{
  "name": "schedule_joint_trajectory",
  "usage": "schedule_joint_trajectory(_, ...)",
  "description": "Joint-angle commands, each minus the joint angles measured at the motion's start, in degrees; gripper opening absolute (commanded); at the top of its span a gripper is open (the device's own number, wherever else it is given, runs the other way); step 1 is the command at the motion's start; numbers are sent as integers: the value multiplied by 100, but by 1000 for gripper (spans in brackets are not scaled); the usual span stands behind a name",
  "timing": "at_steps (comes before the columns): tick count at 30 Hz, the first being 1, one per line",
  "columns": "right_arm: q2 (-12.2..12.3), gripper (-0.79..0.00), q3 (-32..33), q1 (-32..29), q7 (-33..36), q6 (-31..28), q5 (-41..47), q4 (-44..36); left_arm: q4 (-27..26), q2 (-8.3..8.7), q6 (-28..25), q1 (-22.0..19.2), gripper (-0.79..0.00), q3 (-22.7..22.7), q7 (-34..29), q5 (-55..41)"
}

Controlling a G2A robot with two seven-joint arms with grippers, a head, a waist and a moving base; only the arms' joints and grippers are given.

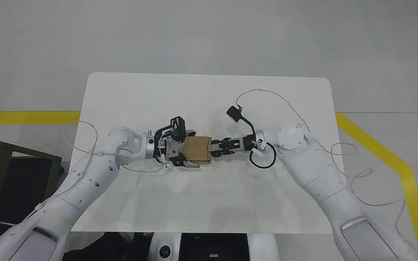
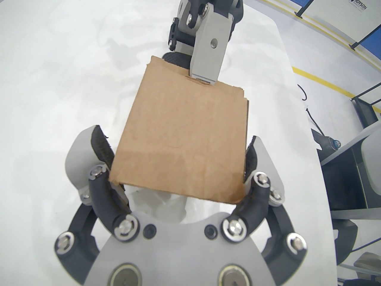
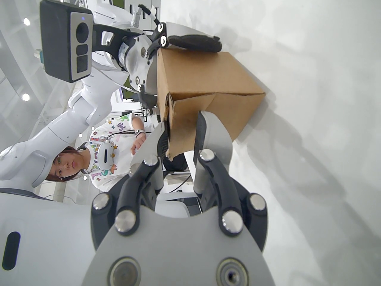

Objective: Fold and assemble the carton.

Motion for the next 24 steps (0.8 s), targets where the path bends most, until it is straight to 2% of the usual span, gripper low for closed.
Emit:
schedule_joint_trajectory(1,21,-536,51,-29,21,-6,-4,-22,8,2,0,-6,0,7,-12,-11)
schedule_joint_trajectory(5,90,-536,212,-124,32,9,-49,-131,12,5,0,-9,0,27,-23,-42)
schedule_joint_trajectory(8,147,-573,335,-208,15,38,-148,-253,5,6,0,-14,0,45,-37,-56)
schedule_joint_trajectory(9,164,-606,366,-236,19,57,-181,-293,5,7,0,-16,0,49,-39,-60)
schedule_joint_trajectory(11,191,-767,414,-298,16,100,-218,-368,-1,8,0,-23,0,54,-38,-59)
schedule_joint_trajectory(12,200,-785,420,-332,19,123,-237,-401,4,8,0,-25,0,53,-32,-61)
schedule_joint_trajectory(24,124,-785,156,-308,44,191,-124,-481,23,15,0,-37,0,41,-9,-47)
